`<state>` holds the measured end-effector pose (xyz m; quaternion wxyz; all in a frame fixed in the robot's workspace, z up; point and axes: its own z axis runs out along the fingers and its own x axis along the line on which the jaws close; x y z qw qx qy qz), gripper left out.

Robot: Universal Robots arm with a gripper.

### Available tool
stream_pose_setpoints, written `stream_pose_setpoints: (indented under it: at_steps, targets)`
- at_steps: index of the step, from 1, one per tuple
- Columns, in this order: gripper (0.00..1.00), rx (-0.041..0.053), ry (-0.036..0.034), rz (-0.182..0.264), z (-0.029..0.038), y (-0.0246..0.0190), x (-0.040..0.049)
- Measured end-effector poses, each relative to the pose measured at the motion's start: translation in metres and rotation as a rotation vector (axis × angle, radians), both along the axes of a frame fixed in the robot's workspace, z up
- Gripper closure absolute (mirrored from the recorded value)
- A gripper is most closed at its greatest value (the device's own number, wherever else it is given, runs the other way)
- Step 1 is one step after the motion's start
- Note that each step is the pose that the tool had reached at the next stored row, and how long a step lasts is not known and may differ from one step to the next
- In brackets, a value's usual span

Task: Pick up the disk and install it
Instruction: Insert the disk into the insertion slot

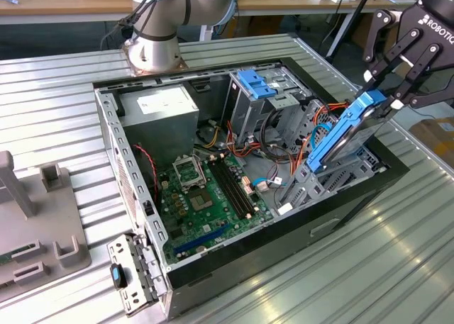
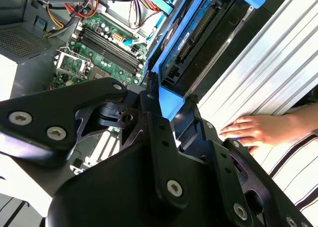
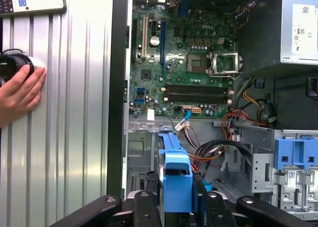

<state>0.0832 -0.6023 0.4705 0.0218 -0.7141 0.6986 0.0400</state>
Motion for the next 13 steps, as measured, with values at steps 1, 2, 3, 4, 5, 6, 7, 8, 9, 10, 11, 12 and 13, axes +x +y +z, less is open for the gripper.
stream_pose_setpoints:
  at_steps: [1,2,3,4,5,6,7,8,9,10,11,12,13]
  targets:
    - [0.64,0.0000,0.0000,0.000,-0.0015,0.0000,0.0000]
    - [0.64,-0.0001,0.0000,0.000,-0.0023,0.0000,0.0000]
    - [0.64,-0.0004,0.0001,0.000,-0.0024,0.0000,0.0000]
    - [0.64,-0.0002,0.0000,0.000,-0.0043,0.0000,0.0000]
    - [0.64,-0.0003,0.0000,0.000,-0.0060,-0.0001,0.0000]
    - [0.64,-0.0003,0.0000,0.000,-0.0072,-0.0001,-0.0001]
    - [0.64,-0.0001,0.0000,0.000,-0.0104,-0.0004,-0.0001]
    - [0.64,-0.0001,0.0001,0.000,-0.0128,-0.0006,-0.0001]
    - [0.64,-0.0001,0.0000,0.000,-0.0145,-0.0008,-0.0001]
    - [0.64,-0.0001,0.0001,0.000,-0.0179,-0.0010,-0.0001]
    - [0.64,-0.0002,0.0000,0.000,-0.0201,-0.0012,0.0000]
    - [0.64,-0.0002,0.0000,0.000,-0.0202,-0.0012,0.0000]
    - [0.64,-0.0003,0.0000,0.000,-0.0202,-0.0012,0.0000]
